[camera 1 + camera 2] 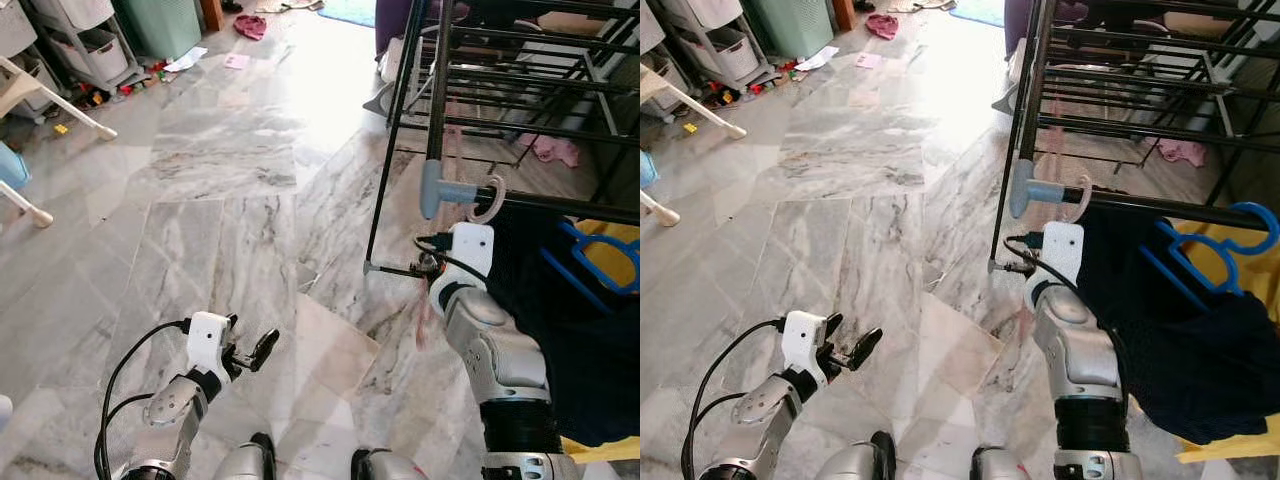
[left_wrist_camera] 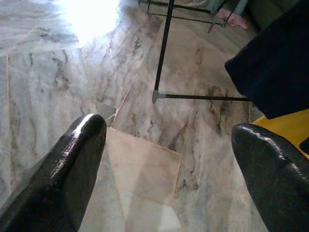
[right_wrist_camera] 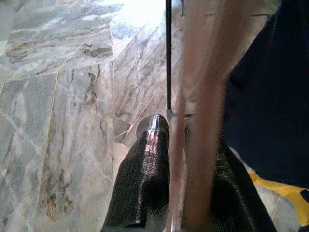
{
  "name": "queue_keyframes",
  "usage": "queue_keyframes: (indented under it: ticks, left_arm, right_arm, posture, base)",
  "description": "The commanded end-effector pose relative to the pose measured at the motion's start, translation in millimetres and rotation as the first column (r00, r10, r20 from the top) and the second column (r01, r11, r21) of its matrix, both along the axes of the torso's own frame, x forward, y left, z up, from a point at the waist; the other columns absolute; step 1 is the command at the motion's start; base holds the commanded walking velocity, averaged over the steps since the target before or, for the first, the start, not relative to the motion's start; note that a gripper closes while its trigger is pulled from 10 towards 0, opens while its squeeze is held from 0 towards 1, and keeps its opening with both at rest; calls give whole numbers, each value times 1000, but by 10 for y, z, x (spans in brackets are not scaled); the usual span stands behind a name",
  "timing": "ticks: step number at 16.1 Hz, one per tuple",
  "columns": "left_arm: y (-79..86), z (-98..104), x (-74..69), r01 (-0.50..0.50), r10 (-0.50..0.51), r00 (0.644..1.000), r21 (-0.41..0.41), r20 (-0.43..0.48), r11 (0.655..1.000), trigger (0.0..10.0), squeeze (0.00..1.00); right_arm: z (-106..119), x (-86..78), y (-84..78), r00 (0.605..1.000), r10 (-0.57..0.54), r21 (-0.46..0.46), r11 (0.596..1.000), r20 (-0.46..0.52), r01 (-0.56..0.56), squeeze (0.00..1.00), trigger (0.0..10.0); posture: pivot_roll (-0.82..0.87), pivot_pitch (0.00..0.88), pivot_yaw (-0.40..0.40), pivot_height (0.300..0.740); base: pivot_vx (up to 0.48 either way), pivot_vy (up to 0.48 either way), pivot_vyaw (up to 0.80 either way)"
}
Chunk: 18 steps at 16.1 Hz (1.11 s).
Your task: Hang hanger
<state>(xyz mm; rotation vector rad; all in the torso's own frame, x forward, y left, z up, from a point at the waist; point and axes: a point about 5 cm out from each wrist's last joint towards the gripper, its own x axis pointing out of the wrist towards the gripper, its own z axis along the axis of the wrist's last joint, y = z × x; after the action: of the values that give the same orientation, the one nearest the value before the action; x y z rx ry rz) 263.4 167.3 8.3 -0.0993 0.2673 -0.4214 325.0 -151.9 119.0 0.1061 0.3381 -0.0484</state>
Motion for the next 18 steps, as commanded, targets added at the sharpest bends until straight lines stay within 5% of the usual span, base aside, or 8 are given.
queue_keyframes:
  ticks: [1, 6, 13, 18]
  left_arm:
    - [54, -57, -45, 4, -3, 1000, 18, -21, 1000, 10000, 0]
    - [44, -67, -20, -1, 1, 1000, 20, -11, 1000, 10000, 0]
    - [59, -62, 10, -25, 25, 1000, 27, 9, 999, 10000, 0]
    - [62, -36, 37, -29, 28, 999, 39, 24, 999, 10000, 0]
  right_arm:
    - [-82, -36, -25, 999, -13, -2, 1000, -37, 13, 1000, 10000]
    - [-151, -126, -108, 997, -57, -32, 998, -42, 56, 1000, 10000]
    - [-288, -393, -324, 994, -93, -270, 957, 57, 105, 1000, 10000]
    - [-291, -415, -299, 991, -83, -323, 940, 100, 111, 1000, 10000]
  posture:
    - [-51, 205, 34, 740]
    - [-51, 205, 32, 740]
    - [-66, 205, 30, 740]
    - [-66, 203, 33, 740]
  base:
    - [0, 0, 0]
    - [0, 0, 0]
    - [0, 0, 0]
    - [0, 0, 0]
